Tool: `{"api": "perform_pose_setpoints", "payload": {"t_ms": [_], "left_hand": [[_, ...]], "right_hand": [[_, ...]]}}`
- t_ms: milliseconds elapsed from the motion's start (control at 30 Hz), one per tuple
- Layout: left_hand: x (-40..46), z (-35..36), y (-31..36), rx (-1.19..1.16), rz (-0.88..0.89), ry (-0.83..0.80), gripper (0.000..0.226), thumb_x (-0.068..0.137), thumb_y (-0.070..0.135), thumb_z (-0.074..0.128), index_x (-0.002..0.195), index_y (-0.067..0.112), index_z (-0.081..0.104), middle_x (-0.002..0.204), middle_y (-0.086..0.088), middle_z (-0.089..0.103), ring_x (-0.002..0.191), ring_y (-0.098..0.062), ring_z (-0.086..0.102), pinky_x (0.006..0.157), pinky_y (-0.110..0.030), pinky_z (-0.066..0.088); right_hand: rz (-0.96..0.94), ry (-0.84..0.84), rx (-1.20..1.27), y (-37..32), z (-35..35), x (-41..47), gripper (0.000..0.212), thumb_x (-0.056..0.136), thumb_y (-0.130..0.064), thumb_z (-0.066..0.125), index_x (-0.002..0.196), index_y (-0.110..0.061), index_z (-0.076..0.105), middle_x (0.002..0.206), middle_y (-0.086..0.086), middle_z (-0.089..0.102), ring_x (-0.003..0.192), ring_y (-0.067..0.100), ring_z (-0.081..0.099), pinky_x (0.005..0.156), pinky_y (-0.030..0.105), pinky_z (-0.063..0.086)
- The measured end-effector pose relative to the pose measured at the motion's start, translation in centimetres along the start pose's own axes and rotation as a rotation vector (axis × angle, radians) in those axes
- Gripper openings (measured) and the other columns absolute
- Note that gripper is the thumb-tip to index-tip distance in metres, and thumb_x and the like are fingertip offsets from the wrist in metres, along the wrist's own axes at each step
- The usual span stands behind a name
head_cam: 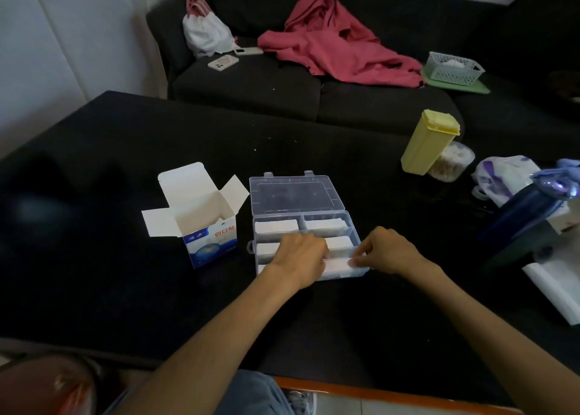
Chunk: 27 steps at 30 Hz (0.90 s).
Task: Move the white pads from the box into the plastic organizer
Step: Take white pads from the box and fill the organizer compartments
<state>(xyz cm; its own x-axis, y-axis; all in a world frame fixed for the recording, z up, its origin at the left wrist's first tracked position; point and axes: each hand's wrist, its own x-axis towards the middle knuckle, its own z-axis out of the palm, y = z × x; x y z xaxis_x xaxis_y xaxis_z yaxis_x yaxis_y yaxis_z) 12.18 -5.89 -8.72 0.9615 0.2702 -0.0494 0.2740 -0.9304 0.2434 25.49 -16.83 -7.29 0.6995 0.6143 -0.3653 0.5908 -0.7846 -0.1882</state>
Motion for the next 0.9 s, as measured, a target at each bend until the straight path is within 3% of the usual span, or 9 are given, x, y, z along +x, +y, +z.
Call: {"api": "perform_pose_setpoints", "payload": {"t_ms": [167,300,367,467,533,600,700,800,900], "left_hand": [[-0.1,-0.3,0.1,0.009,-0.011,-0.014,0.024,0.089,0.019,0.051,0.106,0.017,0.068,0.104,-0.008,0.068,0.097,-0.029,0.061,0.082,-0.038,0.048],[-1.4,-2.0,-0.5,-0.154,-0.05,0.031,0.03,0.093,0.026,0.054,0.122,0.026,0.062,0.115,-0.001,0.066,0.106,-0.021,0.06,0.091,-0.037,0.045],[-3.3,-3.7,-1.4,-0.275,-0.11,0.143,0.028,0.093,0.033,0.055,0.121,0.032,0.061,0.113,0.009,0.066,0.102,-0.011,0.061,0.091,-0.032,0.046],[-7.6,-6.4,-4.4,-0.346,-0.296,0.337,0.022,0.091,0.034,0.057,0.112,0.036,0.064,0.101,0.015,0.068,0.085,-0.003,0.062,0.076,-0.021,0.048],[-10.7,-8.0,-7.4,-0.305,-0.478,0.52,0.018,0.089,0.036,0.059,0.106,0.036,0.066,0.096,0.013,0.069,0.086,-0.009,0.065,0.071,-0.026,0.05],[-12.8,-9.2,-10.3,-0.258,-0.669,0.63,0.023,0.086,0.04,0.061,0.108,0.034,0.064,0.102,0.01,0.069,0.096,-0.018,0.065,0.078,-0.033,0.051],[-14.0,-9.4,-14.7,-0.291,-0.915,0.469,0.054,0.082,0.056,0.059,0.122,0.021,0.052,0.119,0.0,0.061,0.108,-0.026,0.06,0.086,-0.037,0.047],[-13.2,-8.6,-16.5,-0.668,-0.986,0.232,0.071,0.075,0.073,0.052,0.114,0.014,0.056,0.111,-0.008,0.064,0.089,-0.026,0.066,0.078,-0.041,0.057],[-12.4,-7.6,-15.9,-1.026,-0.928,0.123,0.054,0.085,0.05,0.06,0.124,0.013,0.054,0.117,-0.01,0.06,0.088,-0.022,0.063,0.064,-0.033,0.058]], "right_hand": [[0.029,0.044,-0.036,-0.3,0.1,0.1,0.023,0.077,-0.031,0.073,0.095,-0.017,0.072,0.096,-0.001,0.068,0.076,0.008,0.059,0.056,0.015,0.043],[0.013,0.027,0.004,-0.9,-1.6,-0.6,0.02,0.079,-0.028,0.071,0.094,-0.015,0.071,0.091,-0.001,0.069,0.076,0.01,0.063,0.06,0.016,0.047],[-0.043,0.02,0.084,-1.8,-3.6,-1.5,0.016,0.083,-0.026,0.067,0.095,-0.015,0.071,0.084,-0.002,0.067,0.074,0.009,0.062,0.062,0.016,0.048],[-0.2,0.056,0.205,-5.2,-5.8,-3.2,0.012,0.086,-0.026,0.063,0.094,-0.018,0.068,0.079,-0.004,0.064,0.072,0.006,0.06,0.063,0.015,0.046],[-0.329,0.107,0.266,-8.6,-5.9,-3.7,0.012,0.086,-0.026,0.063,0.096,-0.021,0.068,0.085,-0.003,0.066,0.075,0.005,0.06,0.069,0.019,0.049],[-0.42,0.157,0.306,-12.3,-5.2,-3.6,0.016,0.087,-0.03,0.062,0.1,-0.022,0.066,0.092,-0.003,0.066,0.079,0.004,0.059,0.073,0.022,0.05],[-0.334,0.148,0.385,-17.3,-3.8,-2.2,0.044,0.084,-0.044,0.062,0.118,-0.017,0.054,0.111,0.003,0.061,0.096,0.013,0.059,0.081,0.031,0.052],[-0.21,-0.003,0.352,-19.8,-2.9,-0.6,0.073,0.083,-0.049,0.061,0.139,-0.011,0.034,0.14,0.012,0.043,0.122,0.026,0.048,0.097,0.039,0.044],[-0.162,-0.188,0.618,-20.5,-1.7,-0.1,0.047,0.091,-0.032,0.057,0.128,-0.008,0.043,0.132,0.016,0.052,0.11,0.026,0.058,0.089,0.036,0.052]]}}
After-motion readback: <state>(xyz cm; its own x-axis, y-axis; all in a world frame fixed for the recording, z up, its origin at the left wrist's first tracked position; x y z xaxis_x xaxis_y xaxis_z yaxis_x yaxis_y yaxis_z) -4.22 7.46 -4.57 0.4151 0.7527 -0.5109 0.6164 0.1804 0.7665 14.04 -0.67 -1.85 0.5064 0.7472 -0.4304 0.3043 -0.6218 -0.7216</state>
